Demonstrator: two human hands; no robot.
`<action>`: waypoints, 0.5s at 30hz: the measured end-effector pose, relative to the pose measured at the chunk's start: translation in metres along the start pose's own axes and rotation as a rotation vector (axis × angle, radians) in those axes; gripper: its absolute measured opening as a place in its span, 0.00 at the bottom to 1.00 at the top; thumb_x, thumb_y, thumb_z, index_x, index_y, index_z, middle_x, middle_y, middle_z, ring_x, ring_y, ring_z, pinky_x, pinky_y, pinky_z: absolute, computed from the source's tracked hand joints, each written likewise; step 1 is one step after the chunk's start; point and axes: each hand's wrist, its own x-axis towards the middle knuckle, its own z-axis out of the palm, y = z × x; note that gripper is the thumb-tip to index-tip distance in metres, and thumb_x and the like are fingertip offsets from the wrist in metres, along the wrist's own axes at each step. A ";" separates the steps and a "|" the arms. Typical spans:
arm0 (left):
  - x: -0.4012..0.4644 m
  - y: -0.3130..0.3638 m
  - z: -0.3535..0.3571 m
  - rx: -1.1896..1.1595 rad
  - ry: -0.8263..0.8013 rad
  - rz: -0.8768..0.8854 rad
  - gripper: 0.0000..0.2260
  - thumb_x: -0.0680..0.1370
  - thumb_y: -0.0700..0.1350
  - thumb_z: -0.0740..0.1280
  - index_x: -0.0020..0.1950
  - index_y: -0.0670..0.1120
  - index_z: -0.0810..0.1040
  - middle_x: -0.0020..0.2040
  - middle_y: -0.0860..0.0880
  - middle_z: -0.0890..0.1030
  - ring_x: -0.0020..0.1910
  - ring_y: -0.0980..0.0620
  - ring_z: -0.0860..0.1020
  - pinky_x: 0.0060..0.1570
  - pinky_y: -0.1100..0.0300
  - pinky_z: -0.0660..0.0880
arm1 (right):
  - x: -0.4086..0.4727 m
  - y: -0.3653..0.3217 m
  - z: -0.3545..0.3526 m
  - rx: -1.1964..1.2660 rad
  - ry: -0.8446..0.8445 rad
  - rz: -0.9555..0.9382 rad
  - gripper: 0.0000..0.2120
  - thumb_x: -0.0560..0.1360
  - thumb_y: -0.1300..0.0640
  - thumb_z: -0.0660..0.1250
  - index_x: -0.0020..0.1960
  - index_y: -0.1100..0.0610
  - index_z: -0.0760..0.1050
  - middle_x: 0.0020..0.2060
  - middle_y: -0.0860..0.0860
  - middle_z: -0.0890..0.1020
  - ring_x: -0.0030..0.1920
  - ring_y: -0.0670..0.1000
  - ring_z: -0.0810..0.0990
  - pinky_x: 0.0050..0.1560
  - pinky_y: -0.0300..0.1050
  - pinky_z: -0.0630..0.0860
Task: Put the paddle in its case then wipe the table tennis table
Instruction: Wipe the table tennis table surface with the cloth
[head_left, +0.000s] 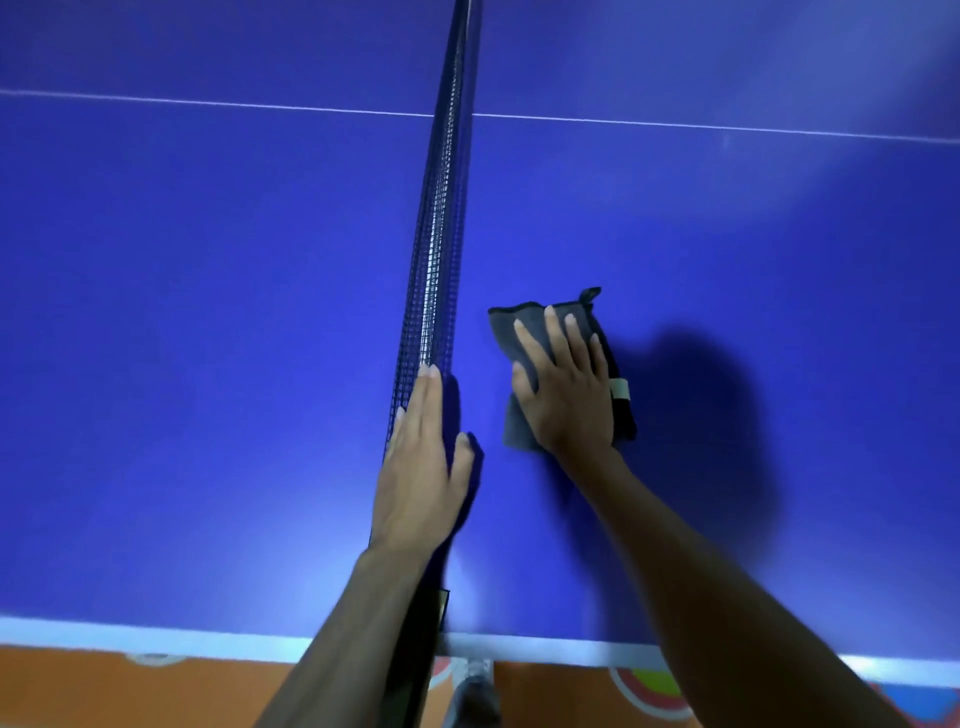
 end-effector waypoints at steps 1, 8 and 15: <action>0.000 0.000 0.001 0.027 -0.004 0.009 0.32 0.85 0.47 0.58 0.85 0.51 0.45 0.85 0.57 0.47 0.82 0.62 0.47 0.81 0.53 0.55 | -0.012 0.000 -0.003 0.001 0.009 -0.002 0.26 0.83 0.45 0.58 0.81 0.46 0.66 0.82 0.53 0.64 0.82 0.57 0.60 0.81 0.59 0.57; -0.021 0.011 0.006 0.304 -0.059 0.062 0.33 0.84 0.44 0.59 0.84 0.43 0.46 0.85 0.48 0.49 0.83 0.51 0.48 0.82 0.48 0.52 | -0.135 -0.004 -0.035 -0.018 -0.043 0.032 0.29 0.81 0.46 0.63 0.81 0.46 0.66 0.81 0.54 0.65 0.82 0.58 0.60 0.80 0.61 0.59; -0.075 0.053 0.001 0.496 -0.009 0.057 0.37 0.81 0.44 0.63 0.84 0.41 0.46 0.84 0.44 0.50 0.84 0.46 0.49 0.82 0.46 0.50 | -0.256 0.006 -0.072 -0.096 -0.167 0.033 0.30 0.83 0.41 0.52 0.84 0.45 0.57 0.84 0.55 0.57 0.83 0.59 0.56 0.80 0.62 0.57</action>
